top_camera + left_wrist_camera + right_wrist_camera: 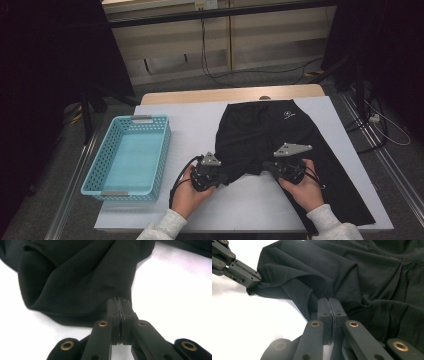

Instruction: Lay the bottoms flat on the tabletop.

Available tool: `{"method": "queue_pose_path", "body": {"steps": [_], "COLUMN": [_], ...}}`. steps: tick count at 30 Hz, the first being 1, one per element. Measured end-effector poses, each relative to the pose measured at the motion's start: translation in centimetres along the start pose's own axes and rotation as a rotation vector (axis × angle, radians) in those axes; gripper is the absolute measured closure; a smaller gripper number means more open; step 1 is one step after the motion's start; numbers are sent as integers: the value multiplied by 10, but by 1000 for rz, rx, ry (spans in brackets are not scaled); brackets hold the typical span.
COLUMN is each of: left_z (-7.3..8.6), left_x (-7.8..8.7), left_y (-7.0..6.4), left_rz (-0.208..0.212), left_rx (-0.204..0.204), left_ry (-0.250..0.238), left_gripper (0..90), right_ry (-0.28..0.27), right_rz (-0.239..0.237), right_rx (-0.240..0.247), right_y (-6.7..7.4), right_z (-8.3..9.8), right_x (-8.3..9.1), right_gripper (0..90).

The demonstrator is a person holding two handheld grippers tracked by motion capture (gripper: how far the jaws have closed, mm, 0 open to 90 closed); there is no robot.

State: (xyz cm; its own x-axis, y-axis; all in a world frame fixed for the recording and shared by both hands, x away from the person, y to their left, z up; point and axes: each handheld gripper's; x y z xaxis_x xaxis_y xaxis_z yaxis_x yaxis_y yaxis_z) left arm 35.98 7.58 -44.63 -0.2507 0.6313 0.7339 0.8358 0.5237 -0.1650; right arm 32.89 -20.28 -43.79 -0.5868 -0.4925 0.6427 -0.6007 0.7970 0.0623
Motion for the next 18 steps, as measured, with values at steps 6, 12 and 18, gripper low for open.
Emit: {"method": "queue_pose_path", "body": {"steps": [6, 12, 18], "left_z": [-3, 2, 11], "left_x": [18, 34, 38], "left_y": [2, 1, -5], "left_rz": [52, 86, 120], "left_rx": [18, 10, 2], "left_ry": [-51, -73, -65], "left_gripper": [897, 897, 896], "right_ry": [-11, -29, 6], "right_rz": [-17, -37, -89], "right_rx": [8, 21, 75], "right_y": [3, 11, 26], "right_z": [1, 3, 16], "right_x": [8, 23, 33], "right_gripper": [897, 900, 898]}}
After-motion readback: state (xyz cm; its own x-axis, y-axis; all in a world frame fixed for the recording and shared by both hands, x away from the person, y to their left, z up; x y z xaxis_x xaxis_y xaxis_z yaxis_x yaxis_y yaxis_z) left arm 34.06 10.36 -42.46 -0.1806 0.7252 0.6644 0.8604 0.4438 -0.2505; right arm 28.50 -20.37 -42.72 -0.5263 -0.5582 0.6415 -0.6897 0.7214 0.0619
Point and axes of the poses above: each handheld gripper's, and its own axes: x roughly backward along the jaws, z roughly out of its underside, y roughly to its left, and after that the axes turned 1 degree about x, right-handed
